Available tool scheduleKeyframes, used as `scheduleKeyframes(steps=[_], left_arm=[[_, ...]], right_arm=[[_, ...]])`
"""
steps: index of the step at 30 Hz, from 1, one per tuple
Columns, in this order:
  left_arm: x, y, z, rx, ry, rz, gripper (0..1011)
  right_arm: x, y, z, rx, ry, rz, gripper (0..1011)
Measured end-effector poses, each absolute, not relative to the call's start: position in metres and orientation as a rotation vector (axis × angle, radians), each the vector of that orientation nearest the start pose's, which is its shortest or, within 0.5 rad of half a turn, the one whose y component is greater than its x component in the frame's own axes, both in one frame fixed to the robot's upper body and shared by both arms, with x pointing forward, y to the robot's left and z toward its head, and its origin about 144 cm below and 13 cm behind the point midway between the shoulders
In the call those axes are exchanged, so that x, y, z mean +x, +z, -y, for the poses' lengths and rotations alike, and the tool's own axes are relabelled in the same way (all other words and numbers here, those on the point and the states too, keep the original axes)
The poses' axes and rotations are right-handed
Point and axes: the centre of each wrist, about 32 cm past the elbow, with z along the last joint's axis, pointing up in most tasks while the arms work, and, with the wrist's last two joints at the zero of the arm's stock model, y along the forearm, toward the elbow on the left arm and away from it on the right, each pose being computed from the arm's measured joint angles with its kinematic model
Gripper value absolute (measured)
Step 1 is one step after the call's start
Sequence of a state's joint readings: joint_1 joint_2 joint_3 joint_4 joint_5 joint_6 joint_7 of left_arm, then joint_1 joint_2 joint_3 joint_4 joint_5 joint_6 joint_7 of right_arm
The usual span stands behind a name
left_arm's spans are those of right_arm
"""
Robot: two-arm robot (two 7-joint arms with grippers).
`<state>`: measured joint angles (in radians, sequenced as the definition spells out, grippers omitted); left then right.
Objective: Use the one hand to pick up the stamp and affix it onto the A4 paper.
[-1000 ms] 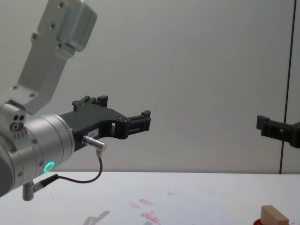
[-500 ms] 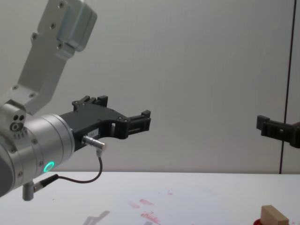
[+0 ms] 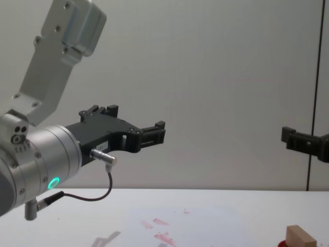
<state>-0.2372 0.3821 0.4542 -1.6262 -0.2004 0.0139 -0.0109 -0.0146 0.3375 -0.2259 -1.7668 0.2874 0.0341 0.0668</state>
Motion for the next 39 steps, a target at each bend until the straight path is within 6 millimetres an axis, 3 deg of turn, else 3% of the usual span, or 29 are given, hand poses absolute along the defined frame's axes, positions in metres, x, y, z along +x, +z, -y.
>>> scheduleKeyframes(steps=[39], left_arm=[[0.4920,1.2044,-0.1984,0.061,1.124,0.268,1003]], right_arm=[[0.4433,1.1887,0.2371,0.026,-1.230,0.075,1001]])
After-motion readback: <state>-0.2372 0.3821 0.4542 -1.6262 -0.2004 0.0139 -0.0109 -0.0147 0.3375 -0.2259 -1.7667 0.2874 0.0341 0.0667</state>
